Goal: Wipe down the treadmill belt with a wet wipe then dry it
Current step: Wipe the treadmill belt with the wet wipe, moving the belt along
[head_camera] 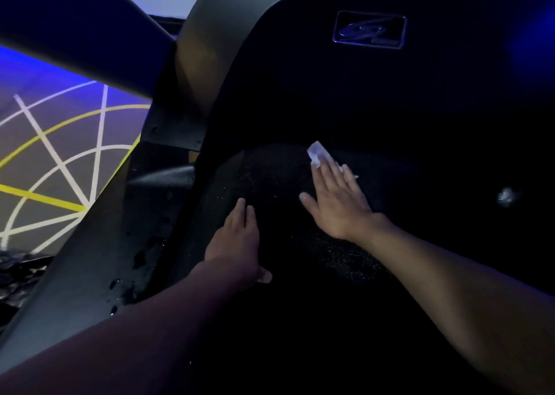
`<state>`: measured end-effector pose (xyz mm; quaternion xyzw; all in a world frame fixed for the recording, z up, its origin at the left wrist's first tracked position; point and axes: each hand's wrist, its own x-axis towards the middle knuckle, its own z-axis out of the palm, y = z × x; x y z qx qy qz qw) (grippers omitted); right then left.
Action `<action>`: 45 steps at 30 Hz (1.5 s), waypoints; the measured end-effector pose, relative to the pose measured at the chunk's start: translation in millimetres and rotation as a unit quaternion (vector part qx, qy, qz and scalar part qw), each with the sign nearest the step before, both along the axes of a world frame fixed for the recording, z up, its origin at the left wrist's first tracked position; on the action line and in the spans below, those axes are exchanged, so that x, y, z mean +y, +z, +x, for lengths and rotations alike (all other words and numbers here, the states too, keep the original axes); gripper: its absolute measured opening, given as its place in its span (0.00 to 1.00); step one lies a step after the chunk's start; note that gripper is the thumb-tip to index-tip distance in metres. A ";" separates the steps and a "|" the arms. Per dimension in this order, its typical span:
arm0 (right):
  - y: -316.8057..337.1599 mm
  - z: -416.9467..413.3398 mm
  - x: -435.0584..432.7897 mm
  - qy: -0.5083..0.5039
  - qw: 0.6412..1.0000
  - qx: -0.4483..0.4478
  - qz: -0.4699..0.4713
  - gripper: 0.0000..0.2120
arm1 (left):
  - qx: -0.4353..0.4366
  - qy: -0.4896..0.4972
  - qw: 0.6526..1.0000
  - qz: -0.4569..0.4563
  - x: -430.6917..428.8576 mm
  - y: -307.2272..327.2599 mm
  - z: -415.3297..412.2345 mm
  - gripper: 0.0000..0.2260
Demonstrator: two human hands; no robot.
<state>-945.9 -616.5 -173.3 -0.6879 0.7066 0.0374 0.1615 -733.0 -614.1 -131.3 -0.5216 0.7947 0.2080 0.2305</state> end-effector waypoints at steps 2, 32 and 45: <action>-3.1 18.0 1.2 0.058 0.998 -0.012 -0.003 0.37 | -0.026 0.019 0.999 -0.034 1.9 1.3 3.2 0.58; -2.5 103.4 -48.6 0.117 0.992 -0.029 -0.024 0.32 | 0.094 0.207 0.974 -0.019 22.8 -11.8 20.5 0.60; 2.6 123.9 -26.9 0.219 0.973 -0.066 0.004 0.29 | 0.135 0.173 0.976 0.011 25.5 -10.4 39.3 0.62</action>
